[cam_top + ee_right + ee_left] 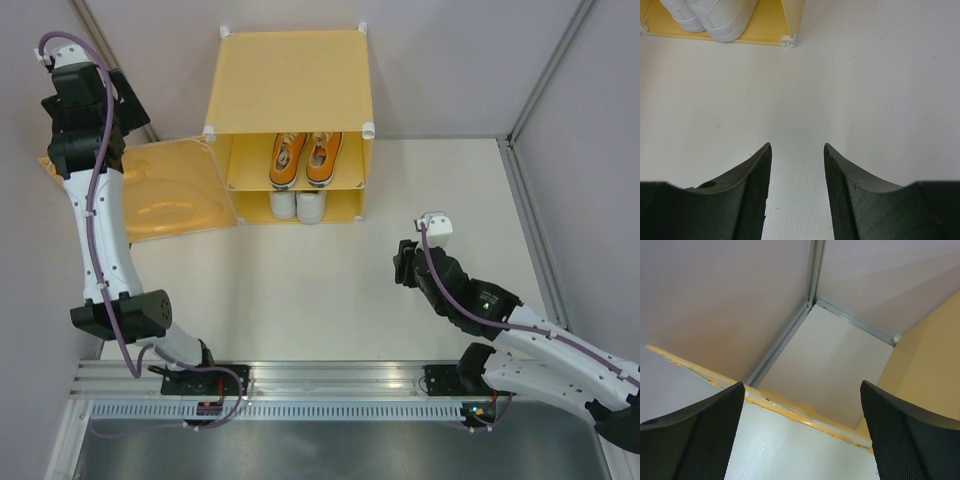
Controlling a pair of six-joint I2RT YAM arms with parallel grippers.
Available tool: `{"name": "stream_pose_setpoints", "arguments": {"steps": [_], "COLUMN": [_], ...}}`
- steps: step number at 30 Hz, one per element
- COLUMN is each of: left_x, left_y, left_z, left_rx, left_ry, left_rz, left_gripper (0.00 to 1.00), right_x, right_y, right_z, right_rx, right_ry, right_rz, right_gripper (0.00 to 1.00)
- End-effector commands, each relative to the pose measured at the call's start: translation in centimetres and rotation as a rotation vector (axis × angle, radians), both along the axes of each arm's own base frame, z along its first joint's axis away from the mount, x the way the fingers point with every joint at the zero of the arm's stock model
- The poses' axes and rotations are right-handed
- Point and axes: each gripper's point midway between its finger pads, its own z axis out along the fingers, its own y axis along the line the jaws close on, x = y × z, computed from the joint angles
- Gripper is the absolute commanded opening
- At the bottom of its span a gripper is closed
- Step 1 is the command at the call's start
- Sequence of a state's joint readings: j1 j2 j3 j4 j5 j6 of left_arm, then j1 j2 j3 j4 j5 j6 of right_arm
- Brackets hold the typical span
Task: Place and organize the shoes in the shoe cabinet
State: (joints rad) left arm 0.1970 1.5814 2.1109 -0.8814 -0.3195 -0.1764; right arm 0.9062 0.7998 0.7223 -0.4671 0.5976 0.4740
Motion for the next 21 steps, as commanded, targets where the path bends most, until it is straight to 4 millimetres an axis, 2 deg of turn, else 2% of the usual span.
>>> {"name": "stream_pose_setpoints", "arguments": {"steps": [1, 2, 4, 7, 13, 21], "left_x": [0.5, 0.5, 0.8, 1.1, 0.9, 0.4], "left_y": [-0.1, 0.5, 1.7, 2.6, 2.8, 1.9], "left_z": [1.0, 0.8, -1.0, -3.1, -2.6, -3.8], "left_rx": [-0.062, -0.058, -0.052, -0.075, -0.069, -0.092], "left_ry": [-0.05, -0.04, 0.019, 0.077, 0.074, 0.13], "left_rz": [-0.017, 0.005, 0.045, 0.065, 0.062, 0.019], "left_gripper": [0.99, 0.99, 0.99, 0.98, 0.98, 0.98], "right_x": [0.1, 0.2, 0.1, 0.1, 0.4, 0.3], "right_y": [1.0, 1.0, 1.1, 1.2, 1.6, 1.7], "right_z": [0.7, 0.6, 0.7, 0.5, -0.1, -0.1], "right_rx": [0.024, 0.017, 0.02, 0.014, 0.003, 0.012], "right_ry": [-0.009, -0.006, -0.006, 0.0, 0.017, 0.019], "right_rz": [0.034, 0.035, 0.04, 0.048, 0.054, 0.061], "right_gripper": [0.51, 0.51, 0.51, 0.51, 0.51, 0.51]}}
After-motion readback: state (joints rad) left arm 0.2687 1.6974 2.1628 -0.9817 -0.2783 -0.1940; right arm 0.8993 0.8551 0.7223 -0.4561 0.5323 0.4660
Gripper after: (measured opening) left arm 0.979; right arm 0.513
